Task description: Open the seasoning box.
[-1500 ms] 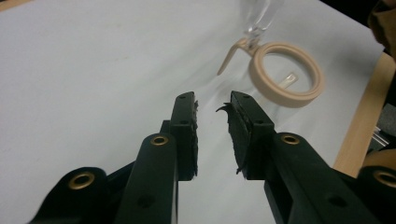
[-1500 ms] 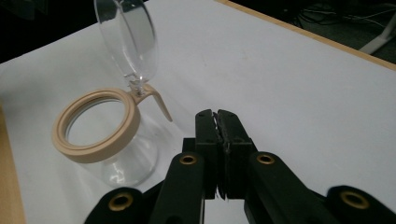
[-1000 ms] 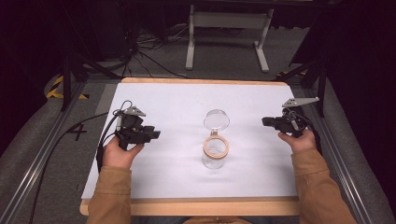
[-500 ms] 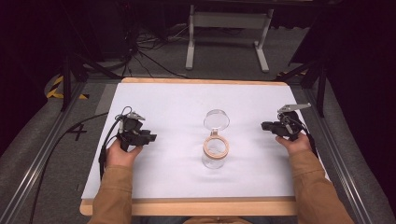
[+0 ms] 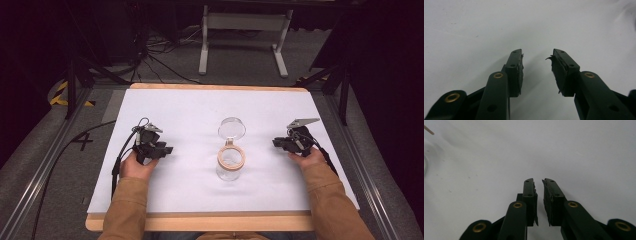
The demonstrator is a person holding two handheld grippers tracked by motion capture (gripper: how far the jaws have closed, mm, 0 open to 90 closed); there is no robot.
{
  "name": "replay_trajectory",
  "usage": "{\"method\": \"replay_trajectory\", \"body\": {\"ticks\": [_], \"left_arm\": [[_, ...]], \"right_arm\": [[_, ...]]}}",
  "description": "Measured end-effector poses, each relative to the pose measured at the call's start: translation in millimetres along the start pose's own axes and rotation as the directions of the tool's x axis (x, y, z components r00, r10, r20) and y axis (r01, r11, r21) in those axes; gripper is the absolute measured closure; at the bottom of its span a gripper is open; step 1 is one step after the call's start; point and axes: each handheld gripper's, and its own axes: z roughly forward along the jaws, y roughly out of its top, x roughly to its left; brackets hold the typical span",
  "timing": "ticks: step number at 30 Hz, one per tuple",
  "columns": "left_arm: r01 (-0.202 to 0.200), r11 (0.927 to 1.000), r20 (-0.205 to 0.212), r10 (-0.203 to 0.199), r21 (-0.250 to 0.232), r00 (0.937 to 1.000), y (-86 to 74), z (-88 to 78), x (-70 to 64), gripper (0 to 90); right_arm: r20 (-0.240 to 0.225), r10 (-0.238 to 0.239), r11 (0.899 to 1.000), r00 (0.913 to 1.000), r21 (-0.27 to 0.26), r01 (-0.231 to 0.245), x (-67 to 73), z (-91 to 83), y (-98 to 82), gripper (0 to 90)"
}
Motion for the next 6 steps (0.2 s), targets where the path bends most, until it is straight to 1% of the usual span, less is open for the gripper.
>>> {"method": "replay_trajectory", "body": {"ticks": [4, 5, 6], "left_arm": [[-0.004, 0.9997, -0.008, 0.004, -0.024, 1.0000, 2.0, -6.0, -1.5, 59.9], [-0.014, 0.9995, -0.011, 0.013, -0.029, 0.9999, 3.2, -7.8, -1.4, 59.4], [0.005, 0.9990, -0.008, -0.005, -0.045, 1.0000, 3.6, -9.4, -3.3, 58.9]], "right_arm": [[-0.007, 0.006, 1.000, 1.0000, -0.019, -0.006, 0.9, -3.5, 1.8, 76.4], [-0.005, 0.009, 1.000, 0.9999, -0.026, -0.010, 1.2, -4.5, 2.3, 73.9], [-0.002, 0.018, 0.999, 0.9998, -0.030, -0.018, 1.7, -5.5, 2.8, 71.9]]}}
